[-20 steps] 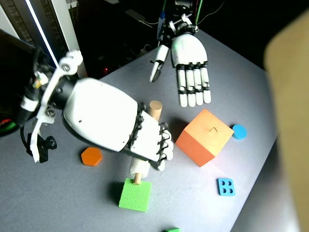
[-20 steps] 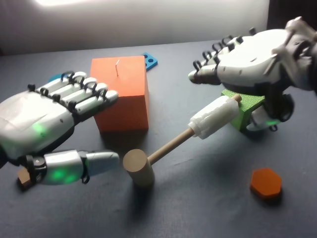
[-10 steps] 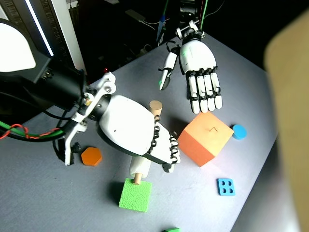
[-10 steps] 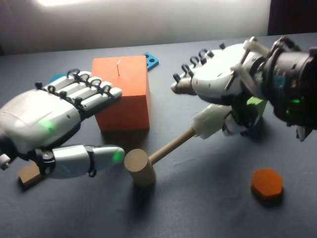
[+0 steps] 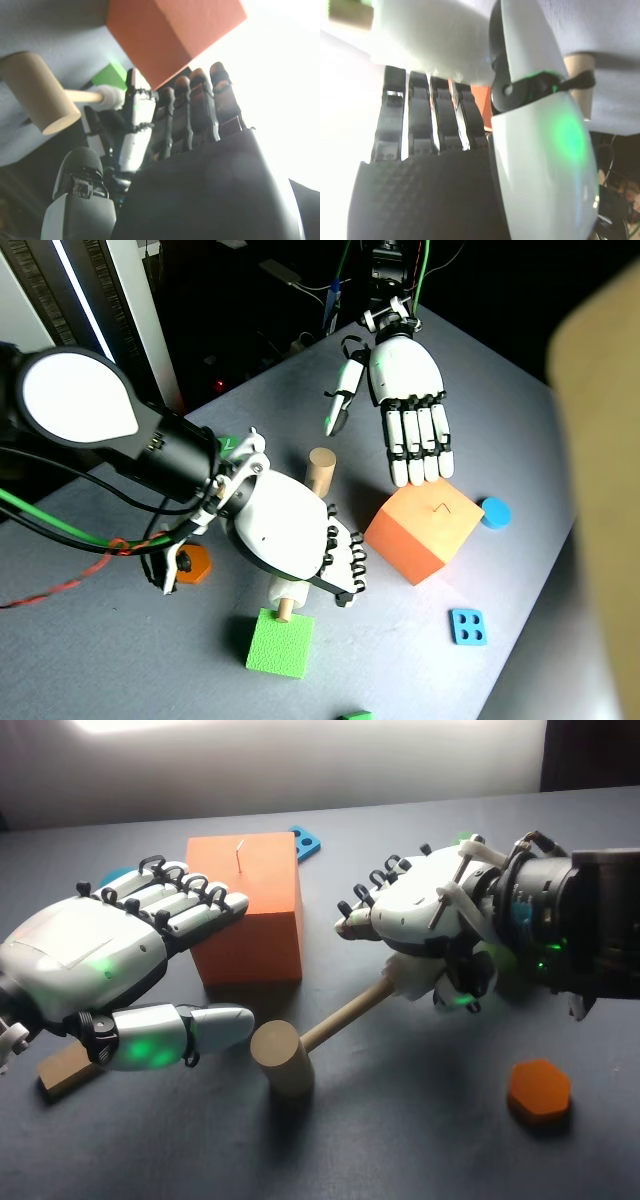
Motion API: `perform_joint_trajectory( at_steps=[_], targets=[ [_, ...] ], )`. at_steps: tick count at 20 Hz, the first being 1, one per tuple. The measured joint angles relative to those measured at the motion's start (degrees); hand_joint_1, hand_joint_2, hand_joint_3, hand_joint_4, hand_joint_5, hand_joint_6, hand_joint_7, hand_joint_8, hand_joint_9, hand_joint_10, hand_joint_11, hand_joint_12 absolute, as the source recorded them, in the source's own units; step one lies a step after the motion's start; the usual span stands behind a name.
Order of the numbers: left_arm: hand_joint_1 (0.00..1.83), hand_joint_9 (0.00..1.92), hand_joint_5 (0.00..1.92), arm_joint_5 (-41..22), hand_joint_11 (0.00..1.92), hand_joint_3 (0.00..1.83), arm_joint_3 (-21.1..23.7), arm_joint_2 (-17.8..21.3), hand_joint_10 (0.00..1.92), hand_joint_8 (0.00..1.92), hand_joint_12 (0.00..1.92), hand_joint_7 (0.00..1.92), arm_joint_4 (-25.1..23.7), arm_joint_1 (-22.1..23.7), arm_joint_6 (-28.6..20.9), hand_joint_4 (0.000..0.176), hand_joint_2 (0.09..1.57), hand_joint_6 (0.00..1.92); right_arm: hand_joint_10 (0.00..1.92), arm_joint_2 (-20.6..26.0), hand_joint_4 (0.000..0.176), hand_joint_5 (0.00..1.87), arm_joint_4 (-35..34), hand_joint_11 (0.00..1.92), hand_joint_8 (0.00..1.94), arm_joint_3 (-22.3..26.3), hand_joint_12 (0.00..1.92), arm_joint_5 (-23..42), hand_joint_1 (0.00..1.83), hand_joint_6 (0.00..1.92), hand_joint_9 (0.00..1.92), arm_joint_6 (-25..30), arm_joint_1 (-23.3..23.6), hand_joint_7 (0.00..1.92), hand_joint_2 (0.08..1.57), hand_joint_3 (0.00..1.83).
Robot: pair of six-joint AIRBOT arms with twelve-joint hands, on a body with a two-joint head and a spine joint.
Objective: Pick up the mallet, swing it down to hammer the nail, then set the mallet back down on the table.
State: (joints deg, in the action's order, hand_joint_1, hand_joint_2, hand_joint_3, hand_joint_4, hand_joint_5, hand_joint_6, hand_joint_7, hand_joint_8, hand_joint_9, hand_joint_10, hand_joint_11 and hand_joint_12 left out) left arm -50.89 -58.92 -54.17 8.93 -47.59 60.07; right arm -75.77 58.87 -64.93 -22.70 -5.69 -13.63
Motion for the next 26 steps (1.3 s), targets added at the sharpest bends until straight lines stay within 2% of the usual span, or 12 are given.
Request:
perform_joint_trajectory(
  at_steps=[5, 8, 9, 10, 19, 20, 21, 22, 23, 24, 25, 26],
  targets=[
    [0.0, 0.13, 0.14, -0.1, 0.0, 0.0, -0.7, -0.3, 0.01, 0.01, 0.18, 0.16, 0.2, -0.4, 0.0, 0.0, 1.19, 0.0, 0.01, -1.7, 0.0, 0.2, 0.0, 0.0, 0.0, -2.8, 0.86, 1.5, 1.32, 0.0, 0.18, 1.2, -1.6, 0.19, 0.97, 0.0],
    [0.0, 0.12, 0.13, -0.4, 0.0, 0.0, -1.3, -0.7, 0.0, 0.0, 0.15, 0.15, 0.6, -0.7, 0.0, 0.0, 1.19, 0.0, 0.0, -2.6, 0.0, 0.2, 0.3, 0.0, 0.0, -3.8, 0.82, 1.8, 1.28, 0.0, 0.18, 1.4, -2.4, 0.2, 0.98, 0.0],
    [0.0, 0.14, 0.15, -0.7, 0.0, 0.0, -1.3, -0.8, 0.0, 0.01, 0.22, 0.17, 0.8, -1.0, 0.0, 0.0, 1.19, 0.0, 0.01, -2.7, 0.0, 0.21, -0.1, 0.0, 0.0, -3.8, 0.82, 1.8, 1.29, 0.0, 0.2, 1.4, -2.6, 0.21, 0.98, 0.0],
    [0.0, 0.11, 0.12, -1.0, 0.0, 0.0, -1.4, -1.1, 0.0, 0.0, 0.15, 0.13, 1.2, -1.2, 0.0, 0.0, 1.19, 0.0, 0.0, -2.8, 0.0, 0.2, -0.1, 0.0, 0.0, -3.8, 0.85, 1.9, 1.28, 0.0, 0.2, 1.4, -2.6, 0.22, 0.98, 0.0],
    [0.0, 0.1, 0.14, -2.1, 0.0, 0.0, -2.1, -2.1, 0.0, 0.0, 0.17, 0.14, 1.9, -1.7, -1.1, 0.0, 1.18, 0.0, 0.01, -3.0, 0.0, 0.24, 0.3, 0.0, 0.0, -4.0, 0.89, 2.1, 1.27, 0.0, 0.23, 0.9, -2.6, 0.24, 0.99, 0.0],
    [0.0, 0.11, 0.13, -2.3, 0.0, 0.0, -2.1, -2.2, 0.0, 0.0, 0.18, 0.14, 2.0, -2.0, -1.2, 0.0, 1.19, 0.0, 0.05, -3.0, 0.0, 0.38, 0.3, 0.0, 0.02, -4.0, 1.11, 2.1, 1.31, 0.02, 0.44, 0.9, -2.6, 0.44, 1.02, 0.0],
    [0.0, 0.1, 0.14, -2.3, 0.0, 0.0, -2.1, -2.2, 0.0, 0.0, 0.18, 0.14, 2.0, -2.0, -1.3, 0.0, 1.19, 0.0, 0.18, -3.0, 0.0, 0.57, 0.3, 0.17, 0.07, -4.0, 1.31, 2.1, 1.41, 0.04, 0.73, 0.9, -2.6, 0.71, 1.01, 0.0],
    [0.0, 0.1, 0.13, -2.3, 0.0, 0.0, -2.1, -2.2, 0.0, 0.0, 0.19, 0.13, 2.1, -2.0, -1.3, 0.0, 1.18, 0.0, 1.13, -3.0, 0.0, 0.8, 0.3, 0.44, 0.92, -4.0, 1.46, 2.1, 1.5, 0.14, 0.94, 0.9, -2.6, 0.83, 1.08, 0.03],
    [0.0, 0.13, 0.14, -2.4, 0.0, 0.0, -2.0, -2.2, 0.01, 0.01, 0.23, 0.16, 2.1, -2.2, -1.3, 0.0, 1.18, 0.0, 1.26, -3.0, 0.0, 0.72, 0.6, 0.59, 1.18, -4.0, 1.51, 2.5, 1.38, 1.08, 0.9, 1.0, -2.6, 0.83, 1.16, 0.01],
    [0.0, 0.14, 0.14, -2.6, 0.0, 0.0, -1.9, -2.2, 0.01, 0.0, 0.22, 0.17, 2.1, -2.4, -1.3, 0.0, 1.18, 0.0, 1.38, -2.9, 0.0, 0.7, 0.9, 0.54, 1.28, -4.0, 1.74, 2.8, 1.23, 1.28, 0.75, 1.0, -2.6, 0.87, 1.2, 0.01],
    [0.0, 0.14, 0.14, -2.8, 0.0, 0.0, -1.9, -2.2, 0.01, 0.01, 0.22, 0.17, 2.1, -2.6, -1.3, 0.0, 1.18, 0.0, 1.81, -2.9, 0.0, 0.71, 0.9, 0.67, 1.64, -4.0, 1.88, 3.1, 1.11, 1.38, 0.76, 1.0, -2.6, 0.78, 1.24, 0.0],
    [0.0, 0.15, 0.13, -2.9, 0.0, 0.0, -1.9, -2.2, 0.01, 0.01, 0.22, 0.17, 2.1, -2.6, -1.3, 0.0, 1.19, 0.0, 1.9, -2.9, 0.0, 0.76, 1.1, 0.87, 1.88, -4.0, 1.91, 3.2, 1.1, 1.34, 0.88, 1.0, -2.6, 0.82, 1.23, 0.0]
  ],
)
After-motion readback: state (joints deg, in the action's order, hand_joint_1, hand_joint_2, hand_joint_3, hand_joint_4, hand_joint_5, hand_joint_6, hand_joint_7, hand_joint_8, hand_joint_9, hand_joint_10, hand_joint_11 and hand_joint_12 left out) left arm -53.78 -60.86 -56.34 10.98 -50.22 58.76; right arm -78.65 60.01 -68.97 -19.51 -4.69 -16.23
